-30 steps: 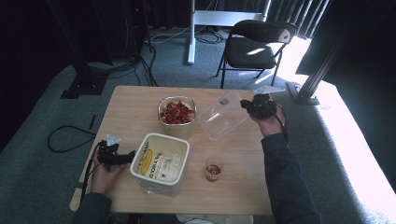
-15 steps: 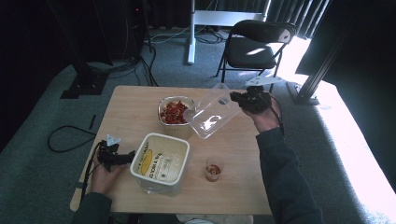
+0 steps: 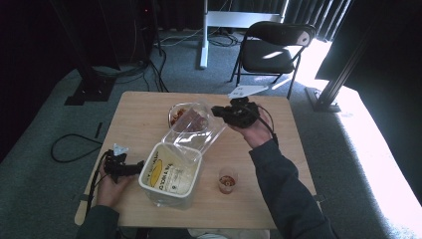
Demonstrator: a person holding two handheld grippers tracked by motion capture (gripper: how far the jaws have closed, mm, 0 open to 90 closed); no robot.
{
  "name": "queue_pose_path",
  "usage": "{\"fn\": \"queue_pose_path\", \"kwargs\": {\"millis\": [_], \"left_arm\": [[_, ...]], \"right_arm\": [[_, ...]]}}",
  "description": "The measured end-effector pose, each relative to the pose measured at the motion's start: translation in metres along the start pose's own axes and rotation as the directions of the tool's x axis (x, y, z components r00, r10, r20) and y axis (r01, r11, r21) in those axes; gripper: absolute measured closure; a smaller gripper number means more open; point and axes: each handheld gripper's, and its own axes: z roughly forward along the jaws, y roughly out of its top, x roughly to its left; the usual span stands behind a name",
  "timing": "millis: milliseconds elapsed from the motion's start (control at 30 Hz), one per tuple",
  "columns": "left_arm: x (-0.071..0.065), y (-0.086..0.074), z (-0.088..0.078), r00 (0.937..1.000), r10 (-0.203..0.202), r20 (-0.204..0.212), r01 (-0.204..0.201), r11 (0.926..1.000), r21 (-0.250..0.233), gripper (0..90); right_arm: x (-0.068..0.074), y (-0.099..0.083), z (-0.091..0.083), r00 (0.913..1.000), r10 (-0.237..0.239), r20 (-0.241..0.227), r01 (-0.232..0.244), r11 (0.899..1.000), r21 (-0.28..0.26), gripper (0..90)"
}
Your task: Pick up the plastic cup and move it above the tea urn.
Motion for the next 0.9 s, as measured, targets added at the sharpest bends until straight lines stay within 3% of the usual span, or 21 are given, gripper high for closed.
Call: {"fn": "queue_pose_path", "kwargs": {"millis": [200, 433, 467, 567, 833, 900], "left_arm": [[0.0, 0.0, 0.0, 1.0, 0.0, -0.001, 0.0, 1.0, -0.001, 10.3], [0.0, 0.0, 0.0, 1.0, -0.001, 0.0, 0.001, 1.0, -0.001, 10.3], [0.0, 0.0, 0.0, 1.0, -0.003, 0.0, 0.003, 1.0, -0.001, 10.3], [0.0, 0.0, 0.0, 1.0, -0.001, 0.001, 0.001, 1.0, 0.001, 10.3], [0.0, 0.0, 0.0, 1.0, -0.002, 0.001, 0.002, 1.0, 0.0, 10.3], [0.0, 0.0, 0.0, 1.0, -0.002, 0.001, 0.002, 1.0, 0.0, 10.3]], "right_arm": [[0.021, 0.0, 0.021, 0.9981, -0.033, -0.052, 0.035, 0.999, 0.035, 87.3], [0.037, 0.0, 0.031, 0.9941, -0.083, -0.07, 0.087, 0.995, 0.051, 84.2], [0.037, 0.0, 0.031, 0.9926, -0.085, -0.087, 0.089, 0.995, 0.044, 75.5], [0.038, 0.0, 0.027, 0.9893, -0.089, -0.115, 0.091, 0.996, 0.009, 66.0], [0.032, -0.01, 0.019, 0.9906, -0.075, -0.114, 0.076, 0.997, 0.0, 61.2], [0.026, -0.021, 0.018, 0.992, -0.059, -0.112, 0.06, 0.998, 0.003, 58.4]]}}
